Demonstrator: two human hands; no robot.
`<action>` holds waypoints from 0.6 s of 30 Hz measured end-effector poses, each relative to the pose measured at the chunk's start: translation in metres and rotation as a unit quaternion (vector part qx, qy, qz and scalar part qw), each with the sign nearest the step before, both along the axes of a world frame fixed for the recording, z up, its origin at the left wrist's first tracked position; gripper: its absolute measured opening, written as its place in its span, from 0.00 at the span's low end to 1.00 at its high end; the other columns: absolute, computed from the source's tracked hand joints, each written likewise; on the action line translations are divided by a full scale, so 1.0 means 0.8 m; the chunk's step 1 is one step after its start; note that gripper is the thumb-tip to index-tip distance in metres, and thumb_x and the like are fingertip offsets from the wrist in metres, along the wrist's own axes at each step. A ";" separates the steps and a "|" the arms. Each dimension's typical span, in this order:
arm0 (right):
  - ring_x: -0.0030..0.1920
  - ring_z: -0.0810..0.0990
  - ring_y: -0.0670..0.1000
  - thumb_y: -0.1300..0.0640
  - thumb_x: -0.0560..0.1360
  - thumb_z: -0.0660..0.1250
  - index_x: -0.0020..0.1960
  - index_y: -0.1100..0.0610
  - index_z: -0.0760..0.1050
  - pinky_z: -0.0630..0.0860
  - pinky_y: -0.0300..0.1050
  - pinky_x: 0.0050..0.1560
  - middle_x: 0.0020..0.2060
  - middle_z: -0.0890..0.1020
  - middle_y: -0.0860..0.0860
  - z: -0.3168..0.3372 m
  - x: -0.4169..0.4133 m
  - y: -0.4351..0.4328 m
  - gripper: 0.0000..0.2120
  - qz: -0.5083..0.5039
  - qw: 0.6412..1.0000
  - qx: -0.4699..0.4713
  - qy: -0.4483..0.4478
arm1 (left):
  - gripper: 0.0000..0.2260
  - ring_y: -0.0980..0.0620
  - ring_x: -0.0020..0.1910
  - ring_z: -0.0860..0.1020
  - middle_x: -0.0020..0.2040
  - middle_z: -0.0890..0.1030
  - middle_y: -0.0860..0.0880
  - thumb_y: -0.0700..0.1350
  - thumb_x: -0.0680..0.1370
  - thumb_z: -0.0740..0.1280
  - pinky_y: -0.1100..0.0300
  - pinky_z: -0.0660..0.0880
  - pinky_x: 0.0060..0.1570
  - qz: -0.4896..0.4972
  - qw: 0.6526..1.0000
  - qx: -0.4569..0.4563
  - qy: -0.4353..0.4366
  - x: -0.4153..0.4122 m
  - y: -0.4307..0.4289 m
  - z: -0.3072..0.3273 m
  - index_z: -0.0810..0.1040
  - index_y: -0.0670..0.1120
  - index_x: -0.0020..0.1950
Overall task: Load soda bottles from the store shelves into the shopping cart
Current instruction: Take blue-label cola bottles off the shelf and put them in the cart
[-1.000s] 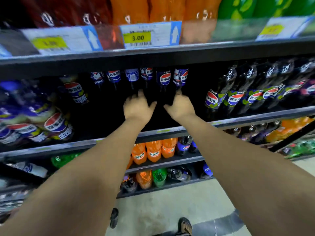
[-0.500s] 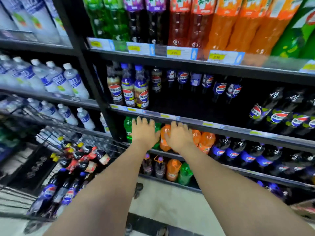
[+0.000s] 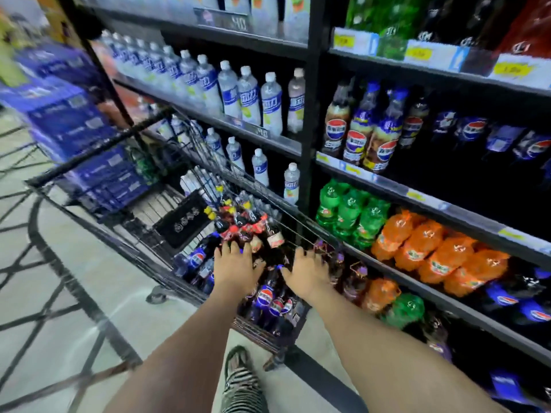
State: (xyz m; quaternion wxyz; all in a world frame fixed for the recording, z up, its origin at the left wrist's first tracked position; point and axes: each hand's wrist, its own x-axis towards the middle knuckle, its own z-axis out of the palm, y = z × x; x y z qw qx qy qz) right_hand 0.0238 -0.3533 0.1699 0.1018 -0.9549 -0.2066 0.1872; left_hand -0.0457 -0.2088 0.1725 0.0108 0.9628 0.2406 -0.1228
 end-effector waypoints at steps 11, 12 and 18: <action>0.65 0.69 0.60 0.42 0.76 0.62 0.70 0.59 0.60 0.70 0.52 0.61 0.64 0.72 0.60 -0.124 0.055 0.212 0.30 -0.043 0.989 -0.038 0.140 | 0.31 0.40 0.73 0.60 0.73 0.65 0.39 0.65 0.79 0.52 0.45 0.58 0.72 0.056 0.993 -0.057 0.088 0.042 0.224 -0.123 0.60 0.46 0.75; 0.64 0.70 0.61 0.43 0.76 0.62 0.70 0.60 0.59 0.70 0.52 0.61 0.63 0.72 0.61 -0.137 0.059 0.227 0.31 -0.057 0.985 -0.039 0.157 | 0.32 0.40 0.74 0.60 0.74 0.64 0.39 0.65 0.79 0.52 0.45 0.58 0.72 0.060 0.991 -0.067 0.101 0.047 0.242 -0.137 0.59 0.46 0.76; 0.63 0.72 0.62 0.44 0.74 0.67 0.68 0.63 0.61 0.71 0.52 0.59 0.61 0.74 0.63 -0.210 0.082 0.296 0.32 -0.164 0.952 -0.028 0.256 | 0.34 0.40 0.75 0.58 0.76 0.60 0.39 0.65 0.79 0.52 0.48 0.56 0.72 0.077 0.977 -0.124 0.156 0.075 0.327 -0.206 0.55 0.44 0.78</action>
